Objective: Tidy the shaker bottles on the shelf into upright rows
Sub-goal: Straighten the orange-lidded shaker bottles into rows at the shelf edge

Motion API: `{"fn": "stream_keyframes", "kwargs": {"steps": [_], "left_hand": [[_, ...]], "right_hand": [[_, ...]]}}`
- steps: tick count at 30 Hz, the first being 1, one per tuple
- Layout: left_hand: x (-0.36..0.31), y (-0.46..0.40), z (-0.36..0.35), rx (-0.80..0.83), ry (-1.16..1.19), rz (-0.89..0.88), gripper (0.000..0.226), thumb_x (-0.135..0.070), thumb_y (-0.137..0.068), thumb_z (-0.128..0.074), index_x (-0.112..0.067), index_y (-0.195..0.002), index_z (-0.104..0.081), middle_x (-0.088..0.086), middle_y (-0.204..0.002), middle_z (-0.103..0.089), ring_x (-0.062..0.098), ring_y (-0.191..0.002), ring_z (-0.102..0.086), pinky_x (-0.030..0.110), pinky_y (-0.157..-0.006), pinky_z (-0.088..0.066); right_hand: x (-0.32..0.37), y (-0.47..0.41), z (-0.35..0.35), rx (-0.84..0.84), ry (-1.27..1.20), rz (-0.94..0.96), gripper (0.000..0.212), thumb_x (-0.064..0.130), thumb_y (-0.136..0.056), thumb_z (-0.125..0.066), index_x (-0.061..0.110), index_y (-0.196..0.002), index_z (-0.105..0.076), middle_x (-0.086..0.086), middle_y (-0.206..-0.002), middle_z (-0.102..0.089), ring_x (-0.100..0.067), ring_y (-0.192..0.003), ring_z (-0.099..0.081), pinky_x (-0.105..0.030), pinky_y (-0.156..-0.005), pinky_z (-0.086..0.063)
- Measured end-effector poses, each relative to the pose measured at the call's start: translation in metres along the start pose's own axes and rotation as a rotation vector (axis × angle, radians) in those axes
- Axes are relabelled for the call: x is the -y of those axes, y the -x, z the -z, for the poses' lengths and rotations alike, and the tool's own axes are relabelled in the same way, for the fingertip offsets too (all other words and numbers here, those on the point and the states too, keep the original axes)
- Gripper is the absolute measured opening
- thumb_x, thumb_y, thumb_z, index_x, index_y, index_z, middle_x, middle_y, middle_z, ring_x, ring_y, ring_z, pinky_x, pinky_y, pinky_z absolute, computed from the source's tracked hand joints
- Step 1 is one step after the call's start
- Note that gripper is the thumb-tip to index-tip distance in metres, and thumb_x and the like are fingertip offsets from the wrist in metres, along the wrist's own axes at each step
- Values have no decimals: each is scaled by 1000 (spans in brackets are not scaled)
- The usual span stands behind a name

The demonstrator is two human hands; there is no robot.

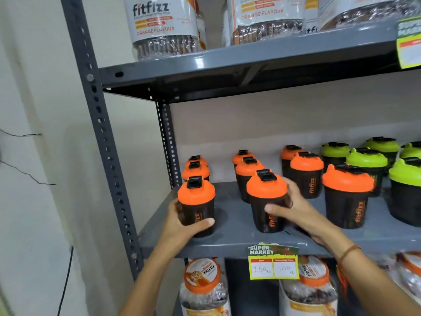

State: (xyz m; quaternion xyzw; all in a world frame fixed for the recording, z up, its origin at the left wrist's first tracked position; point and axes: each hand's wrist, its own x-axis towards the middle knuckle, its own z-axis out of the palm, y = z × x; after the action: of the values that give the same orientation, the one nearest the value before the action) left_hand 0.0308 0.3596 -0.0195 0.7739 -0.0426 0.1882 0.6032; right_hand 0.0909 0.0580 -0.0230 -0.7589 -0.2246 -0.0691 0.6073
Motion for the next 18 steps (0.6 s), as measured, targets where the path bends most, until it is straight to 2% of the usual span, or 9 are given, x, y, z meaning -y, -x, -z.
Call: {"fn": "stream_keyframes", "kwargs": {"steps": [1, 3, 5, 8, 11, 14, 18], "left_hand": [[2, 0, 1, -3, -14, 1, 89, -27, -53, -93, -26, -126, -41, -16, -114, -57, 0, -103, -57, 22, -82, -47], [3, -2, 3, -21, -44, 7, 85, -23, -58, -91, -18, -129, -45, -4, -120, -61, 13, -110, -59, 32, -91, -49], [4, -2, 5, -20, -53, 15, 84, -23, -59, -90, -15, -131, -46, 1, -125, -60, 16, -112, -58, 37, -96, -48], [4, -1, 8, -13, -45, 34, 83, -26, -60, -89, -17, -131, -47, -4, -122, -59, 8, -103, -57, 25, -81, -47], [5, -3, 10, -11, -28, 54, 84, -28, -59, -89, -18, -131, -46, -5, -121, -58, 2, -99, -56, 19, -73, -43], [6, -3, 8, -25, -25, 65, 88, -29, -59, -89, -18, -133, -44, -4, -123, -57, 11, -105, -55, 23, -78, -44], [2, 0, 5, -16, -20, 63, 89, -27, -58, -90, -19, -133, -44, -4, -123, -58, 15, -112, -56, 30, -89, -46]], "right_hand": [[-2, 2, 0, 52, 43, -11, 126, 62, -44, -92, 43, -147, -24, 19, -142, -49, 0, -129, -50, -35, -112, -38], [-3, 2, 0, 85, 119, -27, 124, 52, -45, -96, 37, -147, -28, 18, -138, -53, -2, -127, -54, -33, -108, -43], [-3, 2, 0, 70, 114, -43, 112, 45, -47, -97, 33, -141, -39, 13, -136, -59, -6, -124, -58, -33, -104, -47], [-1, 4, -1, 80, 89, -40, 90, 38, -53, -96, 40, -129, -48, 14, -128, -65, -3, -114, -65, -21, -88, -54], [0, 5, -4, 77, 87, -50, 83, 30, -60, -94, 40, -129, -48, 15, -126, -65, 2, -107, -66, -19, -81, -55], [-2, 4, -6, 70, 86, -49, 83, 30, -60, -94, 37, -129, -48, 14, -126, -65, 2, -107, -66, -20, -83, -55], [4, 6, -5, 91, 101, -36, 88, 40, -55, -95, 52, -125, -42, 20, -128, -61, 1, -116, -61, -25, -95, -51]]}}
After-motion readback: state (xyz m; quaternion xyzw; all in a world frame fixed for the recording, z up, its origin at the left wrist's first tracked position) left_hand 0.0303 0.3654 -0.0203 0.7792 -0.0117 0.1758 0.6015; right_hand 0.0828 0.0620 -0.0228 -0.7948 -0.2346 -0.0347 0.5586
